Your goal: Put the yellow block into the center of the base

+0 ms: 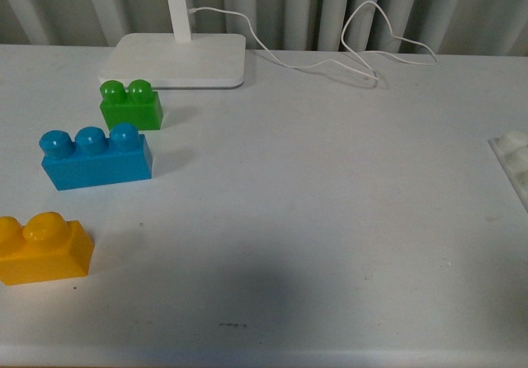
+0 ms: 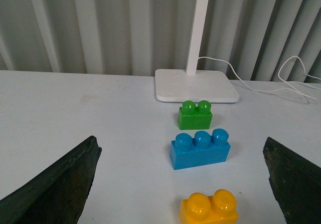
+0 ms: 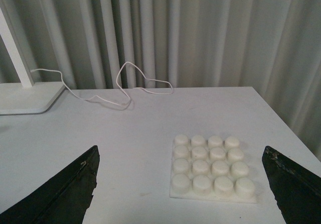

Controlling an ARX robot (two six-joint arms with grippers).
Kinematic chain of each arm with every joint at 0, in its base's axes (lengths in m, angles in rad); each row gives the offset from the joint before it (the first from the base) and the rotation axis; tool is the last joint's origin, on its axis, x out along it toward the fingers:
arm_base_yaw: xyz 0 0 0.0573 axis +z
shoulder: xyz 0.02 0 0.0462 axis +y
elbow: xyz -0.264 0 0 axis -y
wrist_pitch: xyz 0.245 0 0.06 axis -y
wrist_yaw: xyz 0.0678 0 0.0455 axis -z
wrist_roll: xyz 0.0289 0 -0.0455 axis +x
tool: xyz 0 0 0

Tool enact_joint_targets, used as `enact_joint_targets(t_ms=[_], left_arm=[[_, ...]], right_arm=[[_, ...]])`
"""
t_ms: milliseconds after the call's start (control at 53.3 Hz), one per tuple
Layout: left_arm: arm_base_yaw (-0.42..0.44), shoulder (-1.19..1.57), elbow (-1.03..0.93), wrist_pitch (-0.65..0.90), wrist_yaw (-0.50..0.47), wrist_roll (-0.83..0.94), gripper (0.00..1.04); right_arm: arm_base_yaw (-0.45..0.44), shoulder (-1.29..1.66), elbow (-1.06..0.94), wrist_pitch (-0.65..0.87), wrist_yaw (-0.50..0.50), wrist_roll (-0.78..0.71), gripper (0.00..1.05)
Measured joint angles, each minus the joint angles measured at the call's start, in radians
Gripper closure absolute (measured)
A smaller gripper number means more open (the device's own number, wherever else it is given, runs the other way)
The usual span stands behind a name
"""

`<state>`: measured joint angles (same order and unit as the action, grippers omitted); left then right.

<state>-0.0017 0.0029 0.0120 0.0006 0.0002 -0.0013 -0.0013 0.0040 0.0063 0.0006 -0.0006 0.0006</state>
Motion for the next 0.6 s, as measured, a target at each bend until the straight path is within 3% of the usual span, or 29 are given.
enact_joint_targets(t_ms=[544,601], left_arm=[[0.000,0.000,0.000,0.000,0.000,0.000,0.06],[0.000,0.000,0.000,0.000,0.000,0.000,0.06]], right_arm=[[0.000,0.000,0.000,0.000,0.000,0.000,0.09],[0.031,0.055,0.041,-0.110,0.093,0.016,0.09]])
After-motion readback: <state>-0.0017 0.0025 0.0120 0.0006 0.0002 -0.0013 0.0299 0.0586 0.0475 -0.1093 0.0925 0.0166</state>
